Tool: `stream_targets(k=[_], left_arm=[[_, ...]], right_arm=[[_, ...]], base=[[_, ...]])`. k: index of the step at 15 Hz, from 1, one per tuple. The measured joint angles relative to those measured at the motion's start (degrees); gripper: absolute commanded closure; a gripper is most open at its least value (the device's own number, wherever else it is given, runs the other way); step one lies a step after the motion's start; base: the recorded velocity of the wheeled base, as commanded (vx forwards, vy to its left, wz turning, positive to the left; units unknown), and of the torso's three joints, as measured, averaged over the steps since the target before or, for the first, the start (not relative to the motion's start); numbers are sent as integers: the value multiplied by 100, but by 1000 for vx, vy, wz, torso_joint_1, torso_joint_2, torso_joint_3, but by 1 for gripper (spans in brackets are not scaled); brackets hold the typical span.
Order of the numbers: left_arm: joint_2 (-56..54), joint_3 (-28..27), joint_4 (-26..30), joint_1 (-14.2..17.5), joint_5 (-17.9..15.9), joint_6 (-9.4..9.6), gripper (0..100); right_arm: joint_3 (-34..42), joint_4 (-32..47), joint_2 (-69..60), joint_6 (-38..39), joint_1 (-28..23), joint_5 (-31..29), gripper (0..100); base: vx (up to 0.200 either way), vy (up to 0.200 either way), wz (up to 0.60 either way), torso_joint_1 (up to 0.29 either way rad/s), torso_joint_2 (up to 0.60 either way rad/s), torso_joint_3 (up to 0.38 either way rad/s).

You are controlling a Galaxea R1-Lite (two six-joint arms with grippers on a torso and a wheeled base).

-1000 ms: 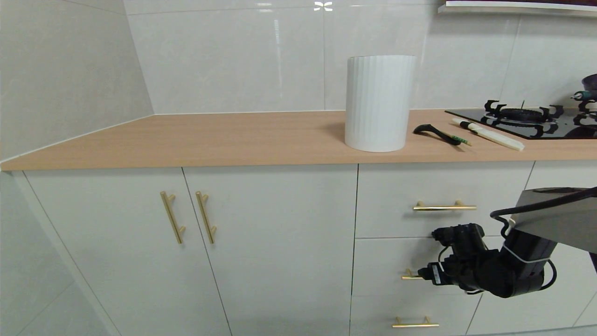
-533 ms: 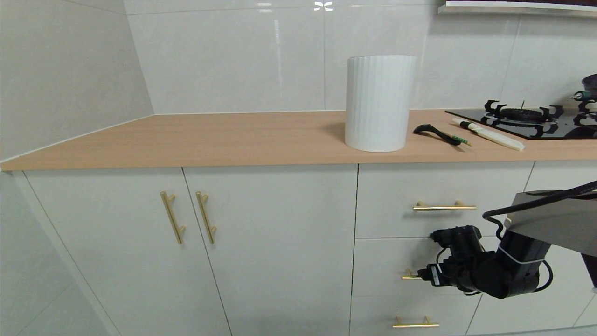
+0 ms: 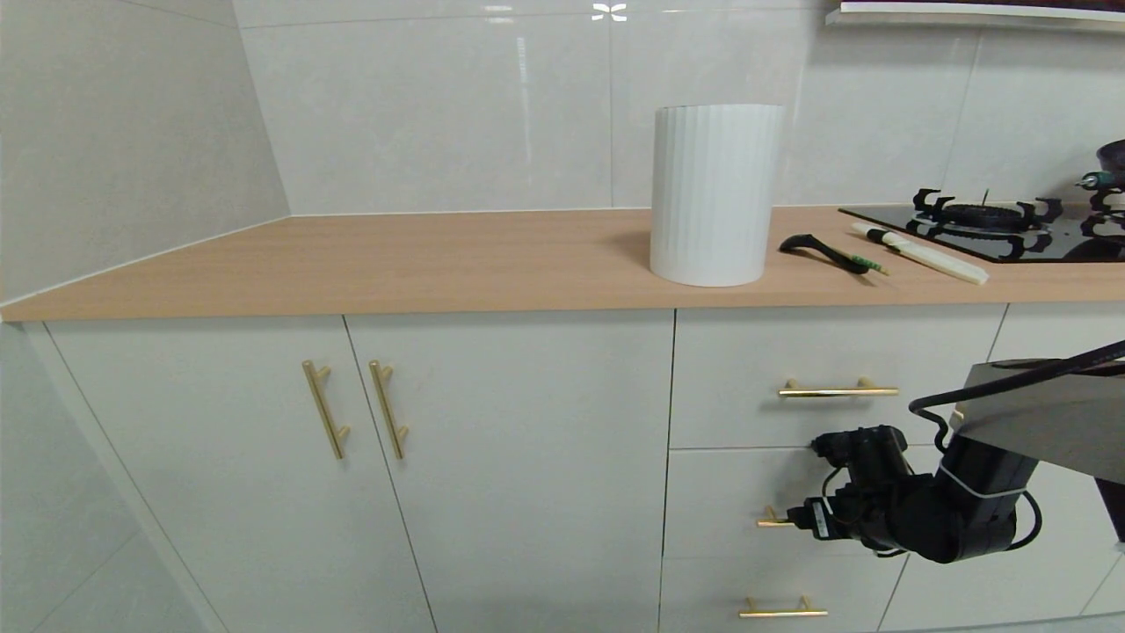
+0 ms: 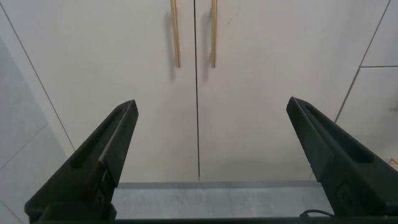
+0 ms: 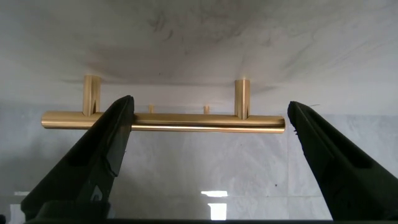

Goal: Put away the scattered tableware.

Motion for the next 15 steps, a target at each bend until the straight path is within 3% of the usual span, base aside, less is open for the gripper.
stream_targets(k=[11, 15], left_arm=[[0, 0, -2, -2, 0, 0, 0], [0, 0, -2, 0, 0, 0, 0]], right_arm=[[48, 87, -16, -18, 0, -18, 0], [417, 873, -792, -35, 44, 34, 0]], base=[[0, 0, 0, 0, 0, 0], [0, 0, 0, 0, 0, 0]])
